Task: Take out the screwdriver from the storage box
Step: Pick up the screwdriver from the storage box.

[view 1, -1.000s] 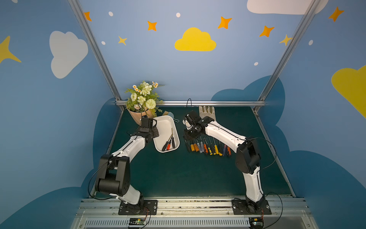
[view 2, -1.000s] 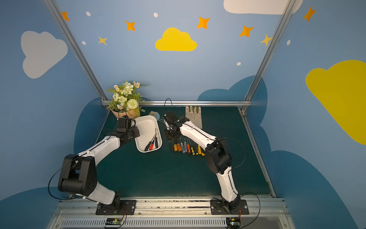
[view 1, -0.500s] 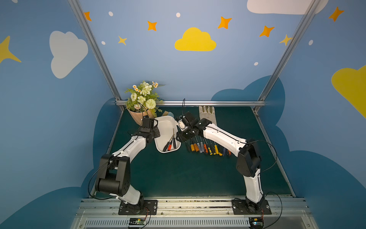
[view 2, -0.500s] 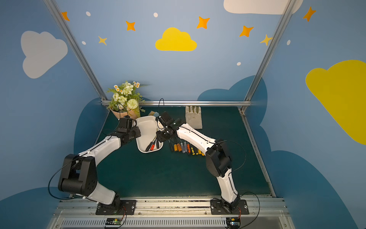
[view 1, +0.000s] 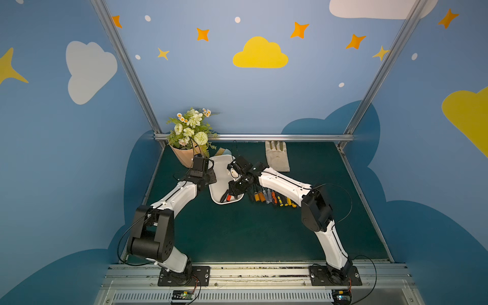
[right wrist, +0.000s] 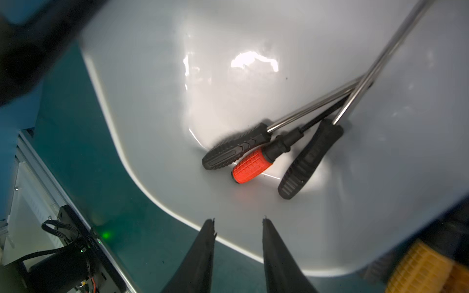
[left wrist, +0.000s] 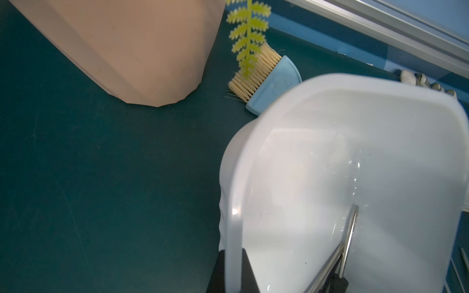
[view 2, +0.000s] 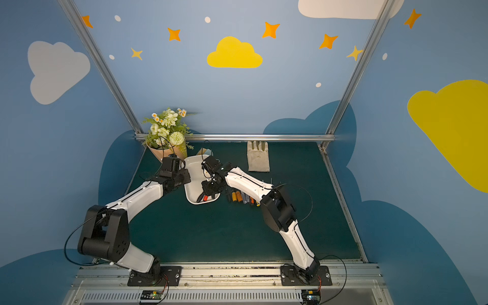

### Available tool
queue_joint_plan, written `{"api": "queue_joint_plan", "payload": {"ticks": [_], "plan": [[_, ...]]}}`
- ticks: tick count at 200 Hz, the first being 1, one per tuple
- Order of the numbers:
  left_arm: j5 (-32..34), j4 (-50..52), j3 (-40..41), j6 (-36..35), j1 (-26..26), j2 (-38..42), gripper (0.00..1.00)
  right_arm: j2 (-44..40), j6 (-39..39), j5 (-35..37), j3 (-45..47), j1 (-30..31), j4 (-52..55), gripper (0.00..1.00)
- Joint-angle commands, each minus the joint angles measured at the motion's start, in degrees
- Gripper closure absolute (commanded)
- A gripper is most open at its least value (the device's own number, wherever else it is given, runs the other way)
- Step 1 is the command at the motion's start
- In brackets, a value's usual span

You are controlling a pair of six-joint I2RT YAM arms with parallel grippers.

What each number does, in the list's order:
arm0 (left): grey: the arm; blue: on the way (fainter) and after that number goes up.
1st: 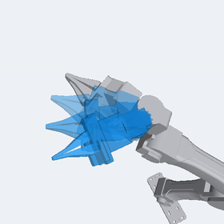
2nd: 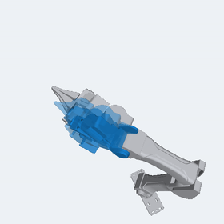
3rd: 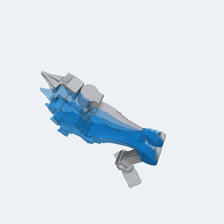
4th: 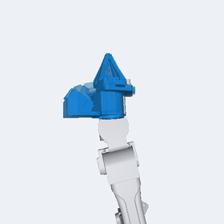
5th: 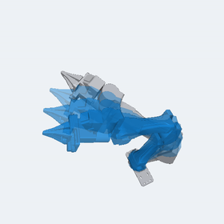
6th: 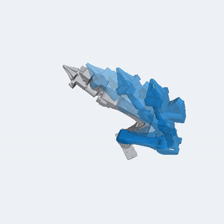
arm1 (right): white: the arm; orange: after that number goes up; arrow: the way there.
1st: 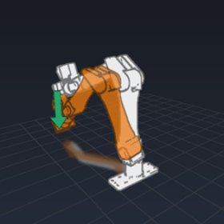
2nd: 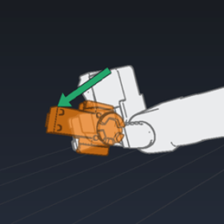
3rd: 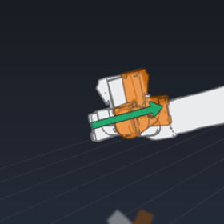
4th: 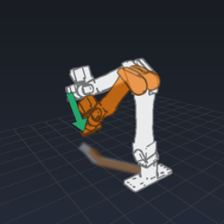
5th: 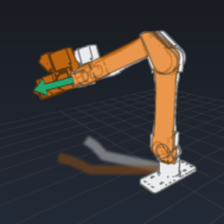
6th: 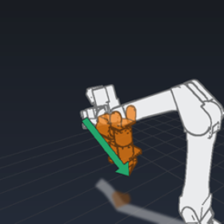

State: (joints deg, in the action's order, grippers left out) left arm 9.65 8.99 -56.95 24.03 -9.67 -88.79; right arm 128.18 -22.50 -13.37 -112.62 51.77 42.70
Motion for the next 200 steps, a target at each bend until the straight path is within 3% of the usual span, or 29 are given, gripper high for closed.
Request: {"api": "queue_joint_plan", "payload": {"ticks": [1, 71, 109, 150, 200], "plan": [[-0.9, -1.3, -0.5, 1.1, -0.1, 2.8, 0.98, 1.4, -6.8, -4.4, -2.2, 0.6, 0.3, 0.64], [-1.7, -1.1, -0.7, 1.9, -0.1, 1.7, 0.98, 5.4, -15.8, -6.1, -1.8, 1.4, -4.8, 0.63], [-1.6, -1.2, -0.6, 1.9, -0.1, 2.1, 0.98, 7.3, -15.7, -0.2, -4.0, 1.5, 0.9, 0.63], [-1.7, -1.0, -0.6, 1.9, -0.1, 2.2, 0.98, 11.2, -12.6, 10.8, -11.3, 1.9, 10.1, 0.66], [-1.6, -1.0, -0.6, 2.0, -0.1, 2.2, 0.98, 14.6, -11.7, 13.3, -15.2, 1.8, 8.7, 0.63]]}}
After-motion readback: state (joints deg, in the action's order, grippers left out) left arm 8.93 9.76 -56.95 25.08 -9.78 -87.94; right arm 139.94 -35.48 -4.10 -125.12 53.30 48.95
